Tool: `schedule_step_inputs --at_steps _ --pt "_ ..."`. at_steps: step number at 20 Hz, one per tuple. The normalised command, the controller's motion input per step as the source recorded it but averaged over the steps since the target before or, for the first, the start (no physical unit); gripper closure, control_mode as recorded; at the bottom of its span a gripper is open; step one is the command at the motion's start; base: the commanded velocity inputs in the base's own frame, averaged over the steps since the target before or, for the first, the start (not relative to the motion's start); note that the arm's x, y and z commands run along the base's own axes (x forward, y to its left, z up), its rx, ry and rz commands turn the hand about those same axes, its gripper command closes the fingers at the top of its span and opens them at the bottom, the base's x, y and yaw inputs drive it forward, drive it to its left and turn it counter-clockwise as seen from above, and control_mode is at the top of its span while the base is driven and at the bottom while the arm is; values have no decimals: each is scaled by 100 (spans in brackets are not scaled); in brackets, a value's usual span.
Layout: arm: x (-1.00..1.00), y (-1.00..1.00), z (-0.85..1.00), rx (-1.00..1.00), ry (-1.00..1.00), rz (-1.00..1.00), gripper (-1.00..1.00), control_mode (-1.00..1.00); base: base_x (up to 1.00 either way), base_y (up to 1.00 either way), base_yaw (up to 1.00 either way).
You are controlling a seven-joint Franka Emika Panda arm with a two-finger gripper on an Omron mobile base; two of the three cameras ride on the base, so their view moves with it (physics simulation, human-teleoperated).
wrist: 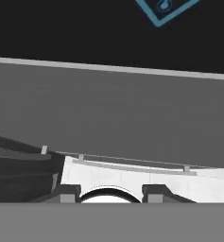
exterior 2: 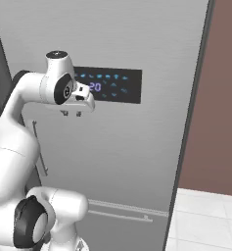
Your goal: Navigate to the stove.
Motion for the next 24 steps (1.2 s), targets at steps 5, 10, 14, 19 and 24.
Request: schedule_step_inputs --at_steps 5,10,14,19,24 --pt "-48 -1 -1 0 0 0 -100 -100 0 0 0" --pt "-100 -3 -12 0 0 0 -100 -100 0 0 0" --pt "-96 0 -27 0 0 0 -100 -100 0 0 0" --pt "-81 -2 -32 0 3 0 -100 -100 0 0 0" --pt "-21 -7 -16 0 0 0 -100 100 -33 -19 -3"
